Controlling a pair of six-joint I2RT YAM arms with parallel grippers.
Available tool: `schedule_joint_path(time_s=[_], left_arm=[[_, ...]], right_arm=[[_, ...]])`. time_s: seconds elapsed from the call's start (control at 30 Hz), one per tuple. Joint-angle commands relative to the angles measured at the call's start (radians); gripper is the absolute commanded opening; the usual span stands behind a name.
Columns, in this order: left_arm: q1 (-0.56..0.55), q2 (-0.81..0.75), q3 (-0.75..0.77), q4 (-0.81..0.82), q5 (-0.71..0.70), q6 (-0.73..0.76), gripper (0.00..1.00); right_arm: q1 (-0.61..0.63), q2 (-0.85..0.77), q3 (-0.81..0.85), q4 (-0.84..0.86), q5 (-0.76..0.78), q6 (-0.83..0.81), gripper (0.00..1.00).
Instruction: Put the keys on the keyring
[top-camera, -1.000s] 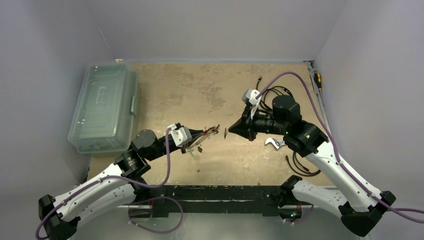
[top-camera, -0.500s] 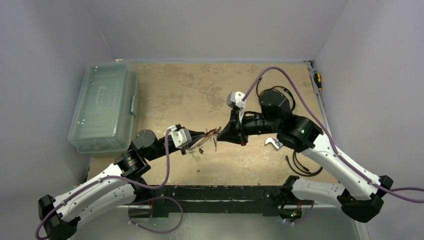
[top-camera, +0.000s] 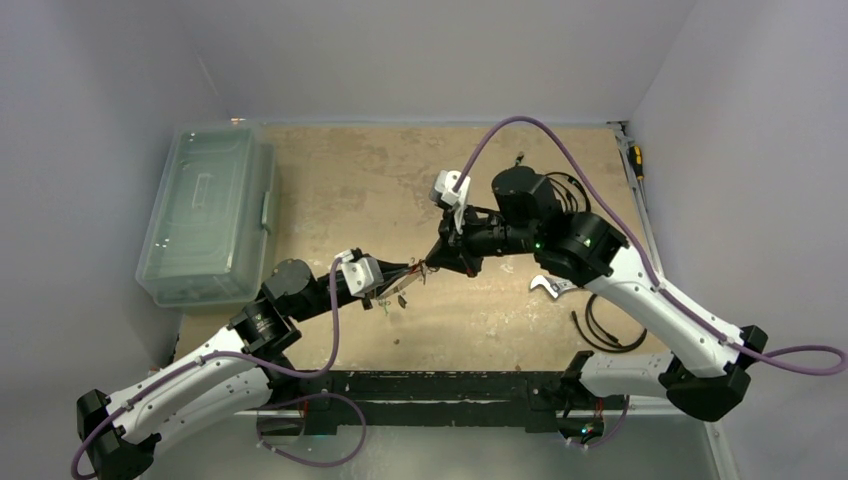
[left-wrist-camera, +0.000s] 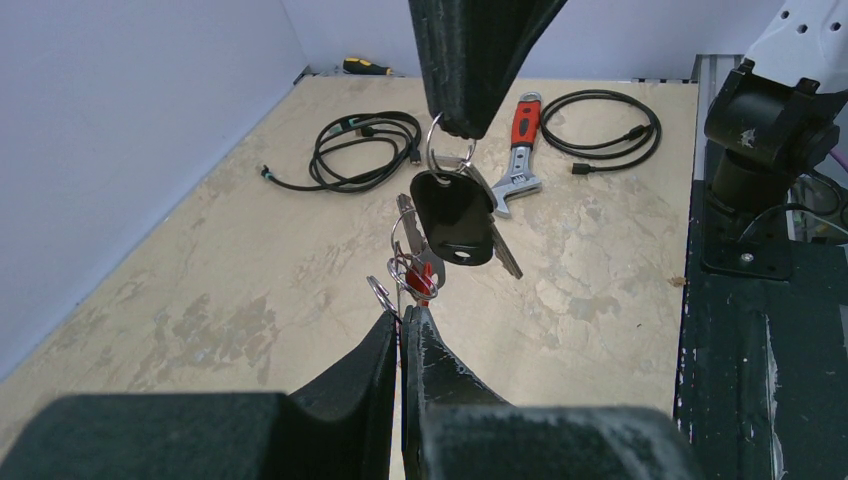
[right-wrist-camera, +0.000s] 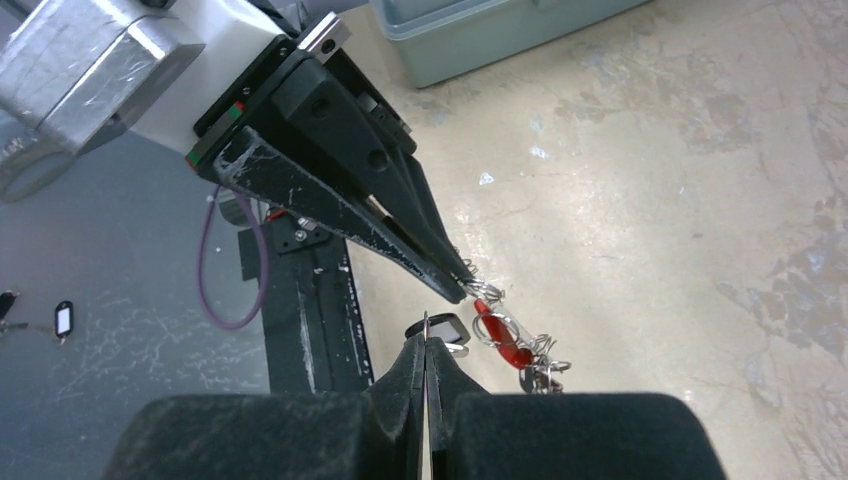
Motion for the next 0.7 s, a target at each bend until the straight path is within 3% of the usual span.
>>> schedule_joint_path(time_s=[0.0,0.4,0.67], left_arm=[[0.002,-0.016,0.03,0.069,0.017,-0.002,0.0],[0.001,-0.019,0.031,0.069,0.023,-0.003,0.0],[0.001,-0.024,0.031,0.065,0.021,-0.001,0.0]], right_arm=[[0.005,0.051,0.083,-0.076,0.023,-0.061,0.0],[0.005,0.118,0.109,-0.104,0.023,-0.048,0.0],[0.006,0.099,0.071,-0.032,0.034,-0.03,0.0]])
